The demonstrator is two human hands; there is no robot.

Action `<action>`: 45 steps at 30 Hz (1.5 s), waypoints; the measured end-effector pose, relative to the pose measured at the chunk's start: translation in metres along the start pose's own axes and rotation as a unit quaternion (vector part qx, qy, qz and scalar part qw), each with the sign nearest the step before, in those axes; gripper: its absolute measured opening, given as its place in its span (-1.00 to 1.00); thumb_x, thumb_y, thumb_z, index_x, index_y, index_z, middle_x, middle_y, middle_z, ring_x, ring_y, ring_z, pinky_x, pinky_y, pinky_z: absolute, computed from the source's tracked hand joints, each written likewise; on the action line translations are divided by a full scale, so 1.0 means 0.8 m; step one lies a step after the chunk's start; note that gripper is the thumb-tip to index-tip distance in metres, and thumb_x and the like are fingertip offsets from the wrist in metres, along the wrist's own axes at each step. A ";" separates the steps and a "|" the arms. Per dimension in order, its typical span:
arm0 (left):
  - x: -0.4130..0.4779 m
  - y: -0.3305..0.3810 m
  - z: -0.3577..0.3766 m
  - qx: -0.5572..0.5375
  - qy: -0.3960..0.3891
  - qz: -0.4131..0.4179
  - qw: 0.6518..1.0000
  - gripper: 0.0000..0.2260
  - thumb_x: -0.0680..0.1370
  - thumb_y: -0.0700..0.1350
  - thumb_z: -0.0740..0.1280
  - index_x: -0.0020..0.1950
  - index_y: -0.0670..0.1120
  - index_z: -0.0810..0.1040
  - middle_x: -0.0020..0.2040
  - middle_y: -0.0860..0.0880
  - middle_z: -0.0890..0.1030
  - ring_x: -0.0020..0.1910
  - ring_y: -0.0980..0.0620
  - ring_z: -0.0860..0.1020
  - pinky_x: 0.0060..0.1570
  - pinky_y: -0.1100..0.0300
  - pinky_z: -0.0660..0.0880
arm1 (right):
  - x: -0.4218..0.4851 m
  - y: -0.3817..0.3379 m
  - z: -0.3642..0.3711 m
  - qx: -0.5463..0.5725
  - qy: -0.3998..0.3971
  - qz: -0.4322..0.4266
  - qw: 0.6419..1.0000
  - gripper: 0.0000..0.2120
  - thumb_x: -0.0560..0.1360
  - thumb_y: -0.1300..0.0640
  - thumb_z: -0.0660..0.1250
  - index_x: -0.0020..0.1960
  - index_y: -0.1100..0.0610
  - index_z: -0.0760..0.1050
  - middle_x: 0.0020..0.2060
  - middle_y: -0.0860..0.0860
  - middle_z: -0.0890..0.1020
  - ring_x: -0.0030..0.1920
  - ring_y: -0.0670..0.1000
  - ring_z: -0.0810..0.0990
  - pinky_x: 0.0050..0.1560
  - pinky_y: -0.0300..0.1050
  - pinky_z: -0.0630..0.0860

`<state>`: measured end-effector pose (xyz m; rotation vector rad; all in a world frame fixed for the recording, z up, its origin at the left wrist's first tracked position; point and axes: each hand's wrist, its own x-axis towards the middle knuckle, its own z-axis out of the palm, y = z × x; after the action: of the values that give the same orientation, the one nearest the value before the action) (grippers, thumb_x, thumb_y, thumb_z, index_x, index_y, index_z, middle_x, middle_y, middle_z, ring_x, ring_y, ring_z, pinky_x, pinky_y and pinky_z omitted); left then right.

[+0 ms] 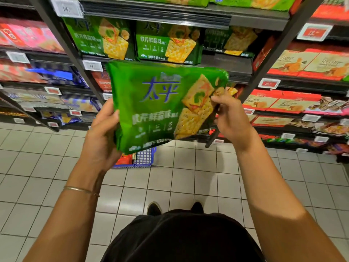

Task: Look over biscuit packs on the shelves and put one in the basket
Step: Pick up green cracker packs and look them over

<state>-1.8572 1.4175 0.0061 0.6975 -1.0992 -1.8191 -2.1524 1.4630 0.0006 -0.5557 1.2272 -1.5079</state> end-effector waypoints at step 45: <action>0.004 -0.027 0.054 0.353 -0.058 0.084 0.930 -0.50 0.54 0.16 0.52 0.44 0.20 0.48 0.28 0.14 0.67 0.22 0.09 0.67 0.15 0.06 0.64 | -0.012 0.014 -0.050 0.131 0.131 0.087 0.979 -0.50 0.65 0.16 0.08 0.54 0.33 0.36 0.43 0.32 0.50 0.41 0.36 0.51 0.47 0.36 0.37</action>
<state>-1.9015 1.4369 0.0065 0.8726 -1.8668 -1.3097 -2.1778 1.4892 -0.0217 -0.0733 1.2150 -1.5943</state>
